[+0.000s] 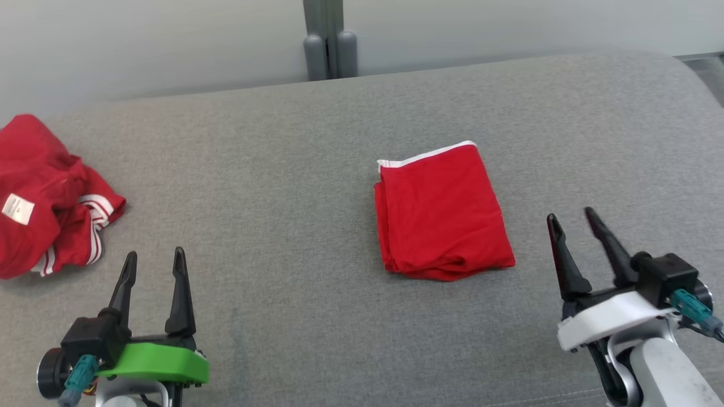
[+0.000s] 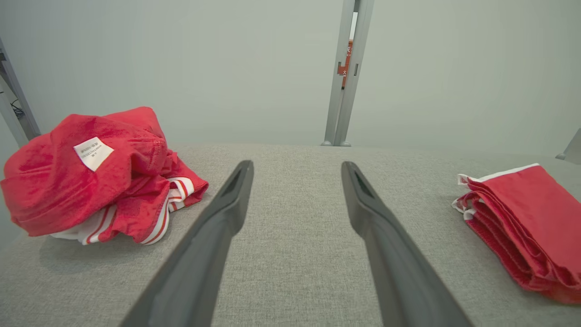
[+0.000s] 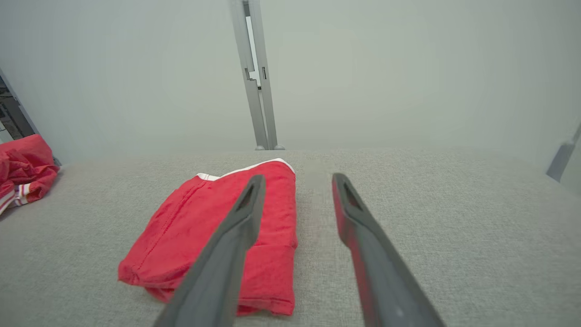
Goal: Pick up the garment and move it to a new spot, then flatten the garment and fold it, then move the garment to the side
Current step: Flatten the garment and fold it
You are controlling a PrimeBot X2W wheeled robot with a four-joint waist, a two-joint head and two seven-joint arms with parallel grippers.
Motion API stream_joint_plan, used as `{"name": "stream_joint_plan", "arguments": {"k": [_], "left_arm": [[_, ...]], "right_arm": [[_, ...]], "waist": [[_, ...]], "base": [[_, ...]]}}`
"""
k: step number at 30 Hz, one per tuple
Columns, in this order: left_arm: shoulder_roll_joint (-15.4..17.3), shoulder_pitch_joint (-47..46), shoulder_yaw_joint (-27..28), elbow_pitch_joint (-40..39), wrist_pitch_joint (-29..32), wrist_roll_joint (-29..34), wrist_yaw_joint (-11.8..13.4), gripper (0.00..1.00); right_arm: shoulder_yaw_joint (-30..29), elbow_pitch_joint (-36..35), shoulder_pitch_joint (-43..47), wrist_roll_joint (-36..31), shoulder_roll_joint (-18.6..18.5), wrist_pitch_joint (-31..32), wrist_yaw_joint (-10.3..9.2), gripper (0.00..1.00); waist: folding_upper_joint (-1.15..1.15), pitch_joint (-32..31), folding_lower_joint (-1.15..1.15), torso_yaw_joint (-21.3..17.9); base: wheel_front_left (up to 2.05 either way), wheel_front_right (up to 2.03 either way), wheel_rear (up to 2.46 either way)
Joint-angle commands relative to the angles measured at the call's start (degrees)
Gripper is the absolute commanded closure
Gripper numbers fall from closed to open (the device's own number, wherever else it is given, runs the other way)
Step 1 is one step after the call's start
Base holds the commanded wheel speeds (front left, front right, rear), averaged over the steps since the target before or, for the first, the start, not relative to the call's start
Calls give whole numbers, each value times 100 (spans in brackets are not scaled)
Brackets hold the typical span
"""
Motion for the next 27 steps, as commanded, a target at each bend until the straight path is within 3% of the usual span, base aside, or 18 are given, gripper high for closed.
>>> {"name": "stream_joint_plan", "arguments": {"k": [1, 13, 27], "left_arm": [[44, 135, 27, 37, 5, 31, -15, 0], [65, 471, 149, 53, 5, 100, -15, 0], [177, 567, 138, 30, 5, 114, -15, 0]], "right_arm": [[-98, -108, 147, -68, 11, -14, 2, 0], [-514, -596, 838, -373, 154, -15, 2, 0], [-476, -588, 951, -454, 203, -15, 2, 0]], "waist": [[0, -150, 0, -163], [0, -451, 0, -150], [0, -545, 0, 52]], "base": [[0, 0, 0], [0, 0, 0], [0, 0, 0]]}}
